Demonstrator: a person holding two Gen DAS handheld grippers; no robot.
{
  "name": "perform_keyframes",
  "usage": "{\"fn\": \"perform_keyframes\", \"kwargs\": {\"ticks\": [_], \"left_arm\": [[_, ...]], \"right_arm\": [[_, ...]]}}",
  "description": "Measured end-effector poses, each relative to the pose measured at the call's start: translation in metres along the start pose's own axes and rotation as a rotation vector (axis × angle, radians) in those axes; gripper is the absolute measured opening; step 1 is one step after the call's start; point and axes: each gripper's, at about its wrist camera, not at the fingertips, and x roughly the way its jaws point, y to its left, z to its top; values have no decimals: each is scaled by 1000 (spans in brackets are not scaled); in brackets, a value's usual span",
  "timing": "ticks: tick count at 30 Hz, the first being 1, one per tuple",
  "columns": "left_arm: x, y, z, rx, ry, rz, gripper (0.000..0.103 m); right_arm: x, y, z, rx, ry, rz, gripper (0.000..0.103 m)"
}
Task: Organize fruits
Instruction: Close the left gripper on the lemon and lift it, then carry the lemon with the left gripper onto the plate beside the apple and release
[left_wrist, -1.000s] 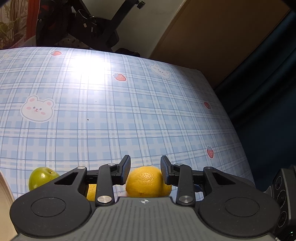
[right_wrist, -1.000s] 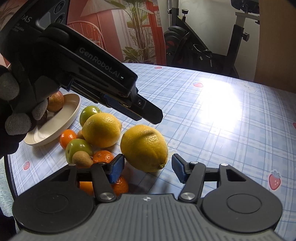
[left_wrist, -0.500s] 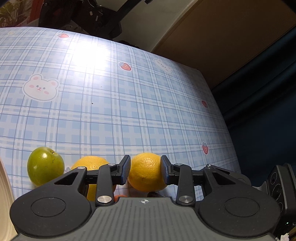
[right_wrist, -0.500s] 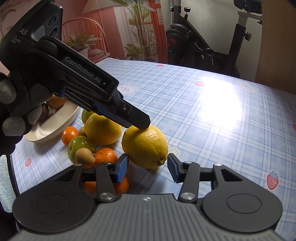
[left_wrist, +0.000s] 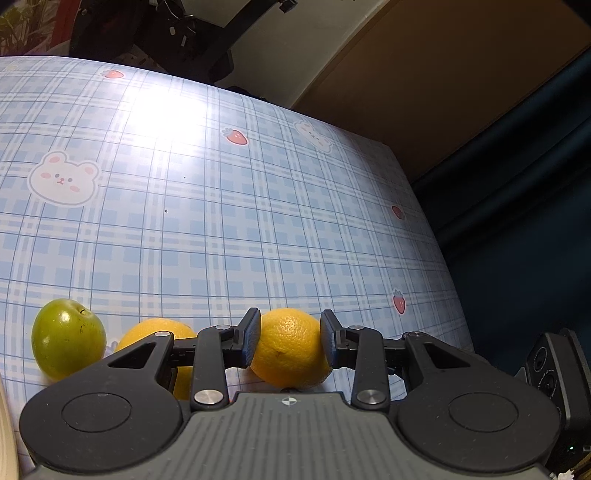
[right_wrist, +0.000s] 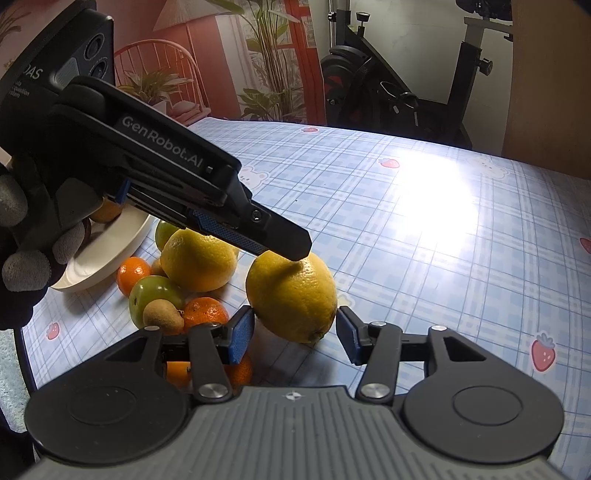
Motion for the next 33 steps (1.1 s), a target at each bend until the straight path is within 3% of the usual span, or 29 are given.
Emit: {"fn": "perform_keyframes", "kwargs": {"ticks": [10,33], "left_arm": [[-10,14,9,-65,-11,-5,36],[23,-19,7,14,53,-29,40]], "right_arm": [[-6,-2,-5,34,-18,8,50],[-28,-31,-17,117,-38,-28,46]]}}
